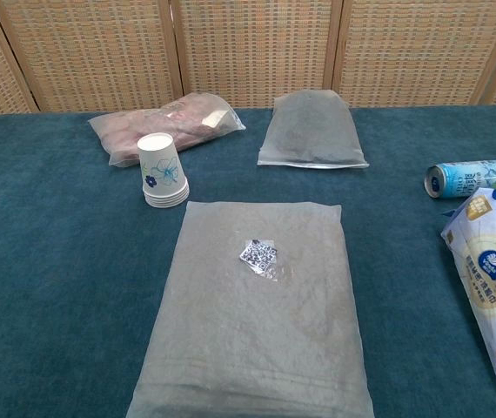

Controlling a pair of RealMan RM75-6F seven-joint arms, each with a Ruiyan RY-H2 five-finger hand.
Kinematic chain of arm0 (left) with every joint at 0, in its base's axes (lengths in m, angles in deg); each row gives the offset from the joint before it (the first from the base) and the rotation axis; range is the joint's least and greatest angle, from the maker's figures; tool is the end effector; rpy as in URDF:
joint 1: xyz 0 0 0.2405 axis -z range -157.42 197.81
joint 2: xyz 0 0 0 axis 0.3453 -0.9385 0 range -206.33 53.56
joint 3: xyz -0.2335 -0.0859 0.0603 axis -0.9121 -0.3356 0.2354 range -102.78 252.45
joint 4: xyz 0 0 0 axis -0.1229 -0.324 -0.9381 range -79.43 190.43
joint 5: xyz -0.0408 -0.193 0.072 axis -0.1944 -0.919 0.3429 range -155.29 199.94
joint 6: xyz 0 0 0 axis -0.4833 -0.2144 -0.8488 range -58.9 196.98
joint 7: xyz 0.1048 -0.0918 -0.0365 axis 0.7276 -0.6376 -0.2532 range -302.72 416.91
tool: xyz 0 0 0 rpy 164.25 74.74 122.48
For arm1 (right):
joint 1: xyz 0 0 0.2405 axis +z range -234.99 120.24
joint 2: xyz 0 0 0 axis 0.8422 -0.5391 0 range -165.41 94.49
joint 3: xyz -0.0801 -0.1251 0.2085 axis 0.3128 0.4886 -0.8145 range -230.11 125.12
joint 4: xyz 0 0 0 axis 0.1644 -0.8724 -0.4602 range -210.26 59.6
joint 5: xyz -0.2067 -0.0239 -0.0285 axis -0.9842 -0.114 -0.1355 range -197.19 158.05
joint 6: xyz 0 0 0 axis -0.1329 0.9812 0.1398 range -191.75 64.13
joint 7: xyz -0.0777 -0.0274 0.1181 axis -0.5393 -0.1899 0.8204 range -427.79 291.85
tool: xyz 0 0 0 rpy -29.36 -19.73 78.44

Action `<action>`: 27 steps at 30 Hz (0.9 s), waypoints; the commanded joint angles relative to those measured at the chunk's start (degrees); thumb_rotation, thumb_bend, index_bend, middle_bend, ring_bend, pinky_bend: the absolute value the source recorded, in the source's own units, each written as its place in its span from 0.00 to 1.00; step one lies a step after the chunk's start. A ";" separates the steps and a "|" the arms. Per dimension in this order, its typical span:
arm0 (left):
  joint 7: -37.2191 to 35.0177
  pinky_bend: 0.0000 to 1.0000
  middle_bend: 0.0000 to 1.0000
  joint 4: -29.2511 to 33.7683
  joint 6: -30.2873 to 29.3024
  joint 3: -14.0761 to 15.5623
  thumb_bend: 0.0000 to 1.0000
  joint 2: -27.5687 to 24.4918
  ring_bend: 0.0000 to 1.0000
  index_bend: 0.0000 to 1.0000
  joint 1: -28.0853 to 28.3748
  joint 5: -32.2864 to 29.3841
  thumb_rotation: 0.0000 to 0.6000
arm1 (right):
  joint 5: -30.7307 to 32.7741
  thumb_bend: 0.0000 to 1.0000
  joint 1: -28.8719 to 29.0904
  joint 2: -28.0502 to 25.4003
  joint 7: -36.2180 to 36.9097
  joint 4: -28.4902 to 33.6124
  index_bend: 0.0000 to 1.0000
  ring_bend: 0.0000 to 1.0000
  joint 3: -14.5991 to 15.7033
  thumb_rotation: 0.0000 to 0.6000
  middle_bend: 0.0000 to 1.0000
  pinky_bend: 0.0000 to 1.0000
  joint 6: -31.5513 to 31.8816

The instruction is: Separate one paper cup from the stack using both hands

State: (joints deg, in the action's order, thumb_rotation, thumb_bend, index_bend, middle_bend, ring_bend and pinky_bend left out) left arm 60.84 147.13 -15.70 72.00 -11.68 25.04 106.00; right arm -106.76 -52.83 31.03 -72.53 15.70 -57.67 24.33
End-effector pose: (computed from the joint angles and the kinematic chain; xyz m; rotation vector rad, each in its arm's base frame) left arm -0.3182 0.1809 0.1585 -1.3747 -0.8737 -0.8332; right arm -0.3039 -0.1872 0.1595 1.3620 -0.7845 0.9255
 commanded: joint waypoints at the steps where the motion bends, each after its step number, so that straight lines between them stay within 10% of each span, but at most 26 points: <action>1: 0.09 0.00 0.00 0.03 0.06 -0.01 0.15 0.04 0.00 0.00 0.03 -0.04 1.00 | -0.03 0.00 0.00 -0.03 0.03 0.00 0.00 0.00 0.02 1.00 0.00 0.00 -0.01; 14: -2.70 0.00 0.00 -3.09 5.28 -3.92 0.16 -0.58 0.00 0.00 7.23 2.30 1.00 | 0.40 0.00 0.03 -0.70 0.41 0.62 0.00 0.00 -0.43 1.00 0.00 0.00 0.06; 27: -8.45 0.14 0.07 -17.47 26.21 -10.14 0.16 7.91 0.08 0.00 30.91 5.45 1.00 | 5.16 0.00 1.55 0.05 -0.28 -1.52 0.00 0.00 -2.15 1.00 0.00 0.00 -3.67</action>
State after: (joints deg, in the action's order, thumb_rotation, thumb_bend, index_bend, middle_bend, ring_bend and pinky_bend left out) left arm 53.24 132.03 7.94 63.01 -6.00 53.37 111.76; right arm -101.83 -51.39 31.02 -72.70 14.33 -59.72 20.87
